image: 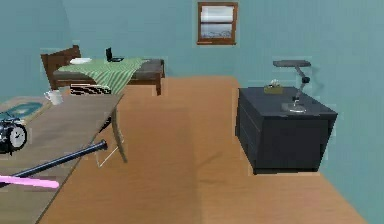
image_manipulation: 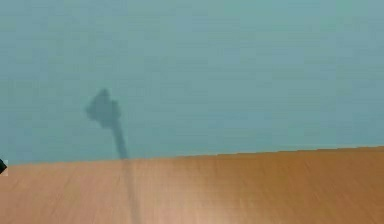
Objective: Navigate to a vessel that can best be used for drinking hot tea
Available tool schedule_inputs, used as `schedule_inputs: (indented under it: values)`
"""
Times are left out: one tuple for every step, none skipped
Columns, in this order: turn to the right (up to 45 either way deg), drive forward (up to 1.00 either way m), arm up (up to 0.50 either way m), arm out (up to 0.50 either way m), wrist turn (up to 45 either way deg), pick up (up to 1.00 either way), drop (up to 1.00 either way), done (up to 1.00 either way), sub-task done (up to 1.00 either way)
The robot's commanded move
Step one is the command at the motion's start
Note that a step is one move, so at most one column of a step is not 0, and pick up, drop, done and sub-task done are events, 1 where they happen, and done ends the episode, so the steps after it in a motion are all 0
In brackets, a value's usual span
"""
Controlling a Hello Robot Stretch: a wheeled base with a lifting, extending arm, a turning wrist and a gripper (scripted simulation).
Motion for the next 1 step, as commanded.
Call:
schedule_inputs:
  values:
    - [0.0,1.00,0.00,0.00,0.0,0.00,0.00,0.00,0.00]
